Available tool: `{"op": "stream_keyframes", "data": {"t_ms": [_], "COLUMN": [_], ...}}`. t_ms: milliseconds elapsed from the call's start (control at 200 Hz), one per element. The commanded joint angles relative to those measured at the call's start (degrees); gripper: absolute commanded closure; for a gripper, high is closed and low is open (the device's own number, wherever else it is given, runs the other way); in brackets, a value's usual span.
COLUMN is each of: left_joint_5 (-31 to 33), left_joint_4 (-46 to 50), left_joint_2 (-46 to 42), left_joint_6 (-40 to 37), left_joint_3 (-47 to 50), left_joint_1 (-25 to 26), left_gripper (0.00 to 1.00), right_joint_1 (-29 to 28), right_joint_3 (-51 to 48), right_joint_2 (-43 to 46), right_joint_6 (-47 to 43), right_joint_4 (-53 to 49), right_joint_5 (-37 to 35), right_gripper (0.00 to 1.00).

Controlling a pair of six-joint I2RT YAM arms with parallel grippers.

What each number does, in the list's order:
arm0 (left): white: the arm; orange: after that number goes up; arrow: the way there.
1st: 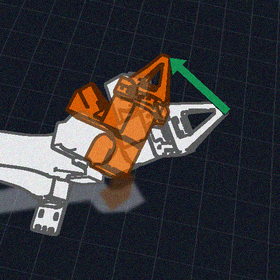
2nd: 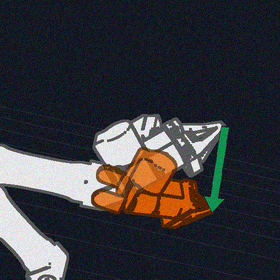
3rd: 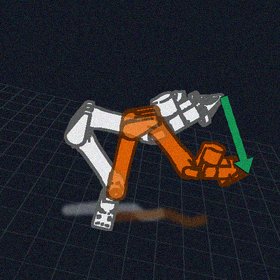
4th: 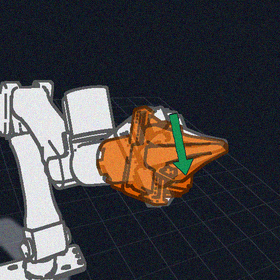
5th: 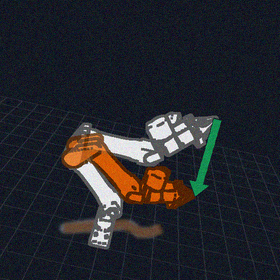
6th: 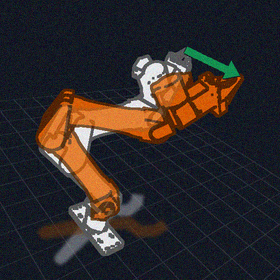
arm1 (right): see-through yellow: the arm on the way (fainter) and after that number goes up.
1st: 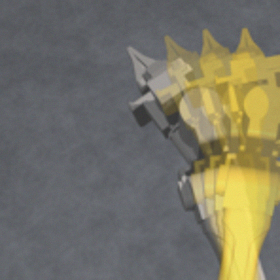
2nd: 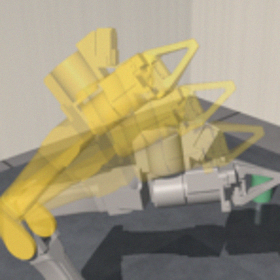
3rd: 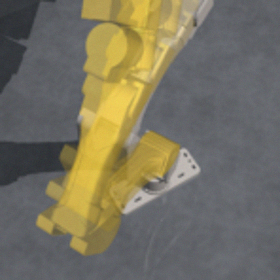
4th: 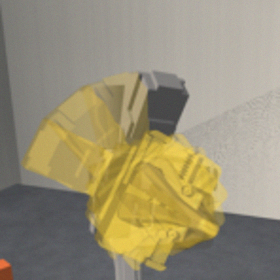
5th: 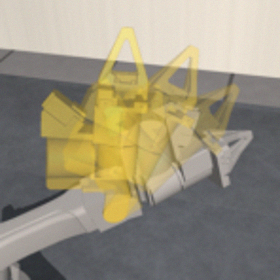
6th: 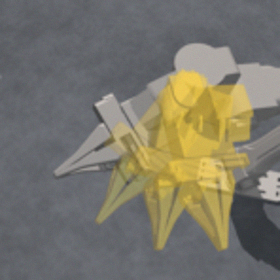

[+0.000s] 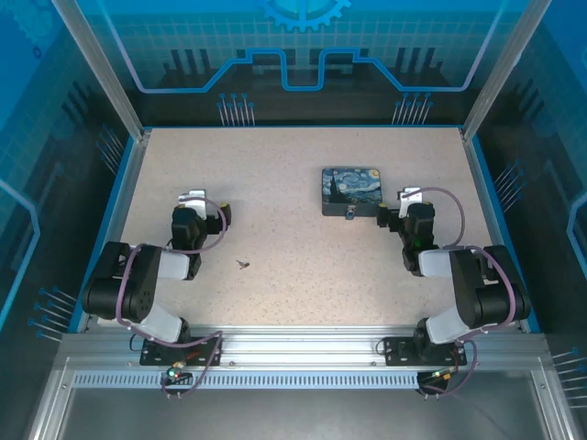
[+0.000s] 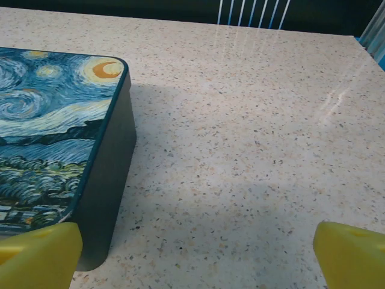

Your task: Unlock the padlock with the key

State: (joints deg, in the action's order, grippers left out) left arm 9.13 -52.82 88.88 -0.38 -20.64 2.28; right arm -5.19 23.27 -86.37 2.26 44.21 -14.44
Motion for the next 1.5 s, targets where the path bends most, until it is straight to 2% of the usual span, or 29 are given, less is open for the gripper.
{"op": "stream_keyframes", "data": {"t_ms": [0, 650, 730, 780, 830, 1000, 1120, 1205, 1261, 1341, 1391, 1496], "left_joint_5": [-1.26, -3.04, -2.9, -1.88, -0.4, 2.32, 2.43, 1.96, 1.37, -1.08, -3.85, -8.25], "left_joint_4": [0.29, 1.16, 0.46, 1.7, 4.88, 19.56, 35.48, 46.09, 52.2, 61.98, 68.11, 75.66], "left_joint_2": [-0.01, -0.11, -0.24, -1.62, -3.81, -12.0, -17.95, -21.21, -23.26, -25.57, -26.42, -28.13], "left_joint_6": [-0.3, 1.0, 0.89, 1.38, 1.81, 3.26, 10.5, 17.81, 22.19, 28.86, 31.74, 35.1], "left_joint_3": [-1.25, -1.58, -1.29, -1.53, -2.08, -6.36, -11.99, -15.96, -17.84, -21.05, -23.12, -23.69], "left_joint_1": [-0.44, -1.9, -1.85, -1.84, -1.84, -1.84, -1.76, -1.6, -1.07, -0.63, -0.48, 1.37], "left_gripper": [0.01, 0.01, 0.01, 0.01, 0.01, 0.01, 0.01, 0.01, 0.01, 0.01, 0.01, 0.01], "right_joint_1": [-0.11, 0.36, -0.26, -0.42, -0.99, -0.23, -0.12, -1.19, -0.68, 2.41, 4.2, 4.01], "right_joint_3": [0.3, 0.4, 0.74, 0.4, 2.44, 9.4, 15.21, 19.34, 21.75, 25.75, 26.19, 25.78], "right_joint_2": [0.3, 0.32, 1.61, 3.6, 7.14, 17.66, 19.22, 19.28, 19.69, 20.31, 20.79, 21.93], "right_joint_6": [-0.85, -0.65, 0.06, -0.41, 0.38, 6.16, 9.25, 11.98, 17.4, 25.38, 26.21, 25.25], "right_joint_4": [1.32, 0.92, -0.3, -1.0, -7.14, -29.19, -41.99, -49.17, -54.01, -62.82, -64.01, -65.34], "right_joint_5": [1.16, 1.93, -1.41, -0.88, -4.21, -5.25, -2.06, -4.2, -5.0, 1.13, 6.92, 14.45], "right_gripper": [0.0, 0.0, 0.0, 0.0, 0.0, 0.0, 0.0, 0.0, 0.0, 0.0, 0.0, 0.0]}}
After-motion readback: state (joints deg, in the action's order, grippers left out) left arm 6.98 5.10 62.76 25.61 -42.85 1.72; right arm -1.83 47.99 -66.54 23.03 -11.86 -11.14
